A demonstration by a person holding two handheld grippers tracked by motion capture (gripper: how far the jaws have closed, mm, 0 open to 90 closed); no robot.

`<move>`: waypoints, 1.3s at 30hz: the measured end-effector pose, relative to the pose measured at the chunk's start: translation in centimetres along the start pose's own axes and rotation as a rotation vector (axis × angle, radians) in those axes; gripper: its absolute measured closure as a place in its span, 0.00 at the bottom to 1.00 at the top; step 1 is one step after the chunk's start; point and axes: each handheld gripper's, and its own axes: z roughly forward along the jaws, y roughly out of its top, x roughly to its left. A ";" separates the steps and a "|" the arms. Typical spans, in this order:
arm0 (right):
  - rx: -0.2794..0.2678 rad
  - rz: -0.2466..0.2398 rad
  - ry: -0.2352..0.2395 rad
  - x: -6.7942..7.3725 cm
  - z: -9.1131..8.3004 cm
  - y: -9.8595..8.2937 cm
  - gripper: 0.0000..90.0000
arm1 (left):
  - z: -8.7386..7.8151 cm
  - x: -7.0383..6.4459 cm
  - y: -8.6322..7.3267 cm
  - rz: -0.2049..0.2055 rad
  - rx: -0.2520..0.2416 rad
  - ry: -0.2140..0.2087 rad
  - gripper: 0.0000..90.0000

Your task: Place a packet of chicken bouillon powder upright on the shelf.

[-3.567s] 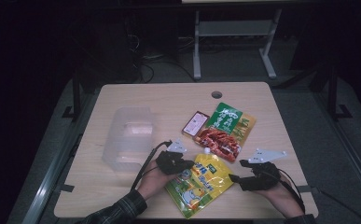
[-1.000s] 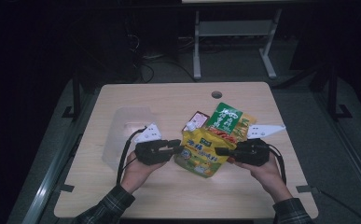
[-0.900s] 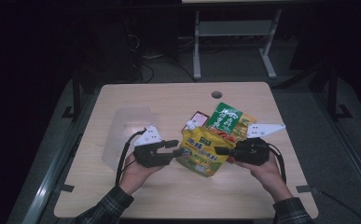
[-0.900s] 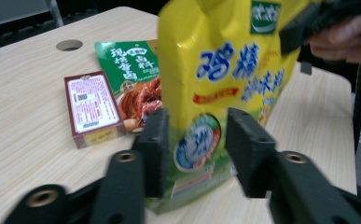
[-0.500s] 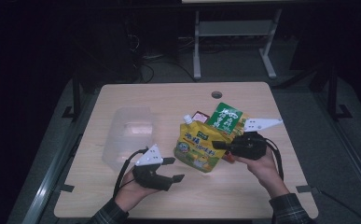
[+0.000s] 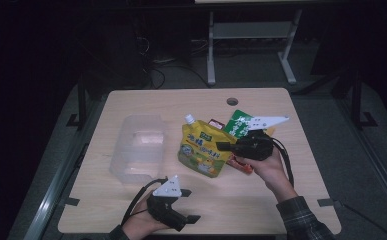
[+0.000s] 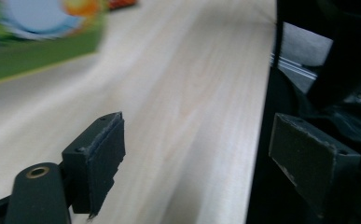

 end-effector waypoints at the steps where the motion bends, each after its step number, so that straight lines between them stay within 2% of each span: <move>1: 0.000 -0.003 0.004 0.1 0.2 0.2 1.00 | 0.1 -0.1 0.0 0.006 0.009 -0.004 0.19; 9: 0.009 -0.030 0.019 0.5 1.9 1.6 1.00 | 0.3 -0.2 -0.1 0.000 0.002 -0.020 0.17; 15: 0.022 -0.031 0.024 0.7 2.9 2.0 1.00 | 0.4 -0.3 -0.1 0.006 -0.003 -0.025 0.17; 21: 0.033 -0.043 0.032 0.8 4.1 2.7 1.00 | 0.6 -0.8 -0.3 0.012 0.011 -0.043 0.16; 24: 0.033 -0.052 0.039 1.0 4.7 3.6 1.00 | 0.5 -0.8 -0.4 0.022 0.023 -0.038 0.16; 31: 0.024 -0.074 0.070 1.5 6.3 5.9 1.00 | 0.8 -0.7 -0.6 0.015 0.025 -0.032 0.16; 39: 0.024 -0.085 0.098 2.6 9.3 8.0 1.00 | 1.0 -0.5 -0.8 0.011 0.026 -0.027 0.16</move>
